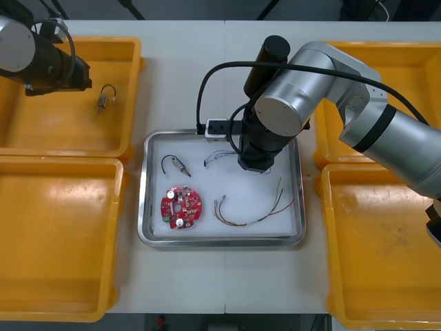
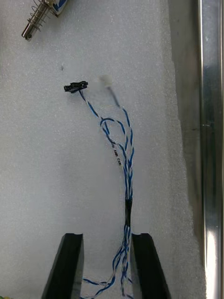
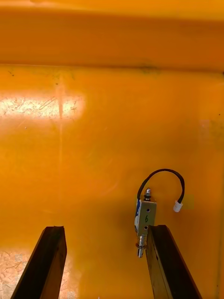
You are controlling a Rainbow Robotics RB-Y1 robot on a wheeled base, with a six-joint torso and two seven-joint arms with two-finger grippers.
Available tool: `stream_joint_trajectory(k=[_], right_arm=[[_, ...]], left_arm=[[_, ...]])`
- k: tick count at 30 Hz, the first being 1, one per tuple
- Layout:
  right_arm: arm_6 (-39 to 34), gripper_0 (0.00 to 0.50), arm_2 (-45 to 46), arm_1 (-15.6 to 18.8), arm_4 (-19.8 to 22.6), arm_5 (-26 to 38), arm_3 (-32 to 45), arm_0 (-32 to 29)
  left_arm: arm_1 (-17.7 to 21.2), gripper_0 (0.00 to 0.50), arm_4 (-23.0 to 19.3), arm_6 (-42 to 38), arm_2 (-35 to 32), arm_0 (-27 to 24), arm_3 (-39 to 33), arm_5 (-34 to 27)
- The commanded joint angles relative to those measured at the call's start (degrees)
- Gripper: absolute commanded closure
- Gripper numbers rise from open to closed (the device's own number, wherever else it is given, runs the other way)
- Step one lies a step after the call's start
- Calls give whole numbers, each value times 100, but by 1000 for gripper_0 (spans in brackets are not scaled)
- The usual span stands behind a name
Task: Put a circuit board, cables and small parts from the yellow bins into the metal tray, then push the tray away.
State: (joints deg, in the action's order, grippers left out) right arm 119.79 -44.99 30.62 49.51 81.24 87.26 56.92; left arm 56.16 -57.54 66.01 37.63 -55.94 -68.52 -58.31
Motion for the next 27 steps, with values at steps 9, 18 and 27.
stream_joint_trajectory(k=[9, 18, 27], right_arm=[[35, 0, 456, 128, 437, 428, 98, 249], [-483, 0, 1449, 190, 560, 1632, 415, 240], [-1784, 0, 2232, 533, 657, 2291, 1276, -190]], left_arm=[[-281, 0, 234, 18, 262, -294, 190, 311], [-466, 0, 340, 9, 359, -294, 375, 434], [-589, 0, 401, -62, 438, -294, 392, 566]])
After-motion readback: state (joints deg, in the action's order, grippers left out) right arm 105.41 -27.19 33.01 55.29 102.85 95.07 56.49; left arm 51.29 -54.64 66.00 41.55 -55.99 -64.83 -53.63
